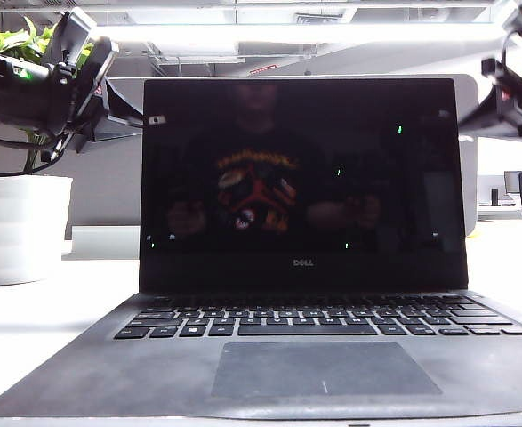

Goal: Close the laptop lid.

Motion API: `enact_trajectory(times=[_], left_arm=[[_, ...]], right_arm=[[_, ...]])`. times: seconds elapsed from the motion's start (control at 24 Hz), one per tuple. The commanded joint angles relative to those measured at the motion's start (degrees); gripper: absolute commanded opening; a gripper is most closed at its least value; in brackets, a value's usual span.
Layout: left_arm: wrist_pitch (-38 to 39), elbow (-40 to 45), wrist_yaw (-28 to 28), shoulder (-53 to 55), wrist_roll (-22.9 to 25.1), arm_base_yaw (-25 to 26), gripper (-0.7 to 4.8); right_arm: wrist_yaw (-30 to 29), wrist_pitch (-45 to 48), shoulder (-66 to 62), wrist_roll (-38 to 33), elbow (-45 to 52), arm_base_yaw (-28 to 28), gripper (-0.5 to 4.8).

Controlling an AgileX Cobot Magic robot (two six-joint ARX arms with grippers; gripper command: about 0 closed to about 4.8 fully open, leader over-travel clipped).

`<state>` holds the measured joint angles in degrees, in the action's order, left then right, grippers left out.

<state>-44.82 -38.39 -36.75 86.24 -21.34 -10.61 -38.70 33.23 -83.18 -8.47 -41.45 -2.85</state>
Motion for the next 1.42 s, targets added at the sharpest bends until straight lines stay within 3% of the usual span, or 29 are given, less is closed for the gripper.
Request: enact_trajectory(times=[0.04, 0.21, 0.42, 0.67, 0.83, 1.12, 1.42], left_arm=[[-0.1, -0.2, -2.3, -0.2, -0.2, 0.0, -0.05], [0.2, -0.2, -4.1, -0.1, -0.1, 0.0, -0.05], [0.2, -0.2, -5.7, -0.2, -0.8, 0.0, -0.05], [0.7, -0.2, -13.7, -0.2, -6.0, 0.6, -0.05], [1.2, -0.2, -20.6, -0.2, -10.3, 0.6, -0.05], [9.4, -0.1, -28.7, -0.2, -10.5, 0.3, -0.05], [16.1, -0.1, -34.5, -0.2, -10.4, 0.3, -0.05]], right_arm=[[-5.6, 0.9, 0.2, 0.1, -0.2, -0.5, -0.04], [-11.3, 0.9, 0.2, 0.1, -0.2, -0.5, -0.04], [-14.2, 0.9, 0.2, -0.3, -0.2, -0.6, -0.04], [-21.1, 0.9, 0.3, -1.0, -0.2, -1.4, -0.04], [-23.1, 0.7, 0.3, -5.5, -0.2, -1.9, -0.04], [-30.7, -5.6, 0.3, -8.5, -0.2, -2.0, -0.04], [-32.4, -16.7, 0.3, -9.8, -0.2, -2.0, -0.05]])
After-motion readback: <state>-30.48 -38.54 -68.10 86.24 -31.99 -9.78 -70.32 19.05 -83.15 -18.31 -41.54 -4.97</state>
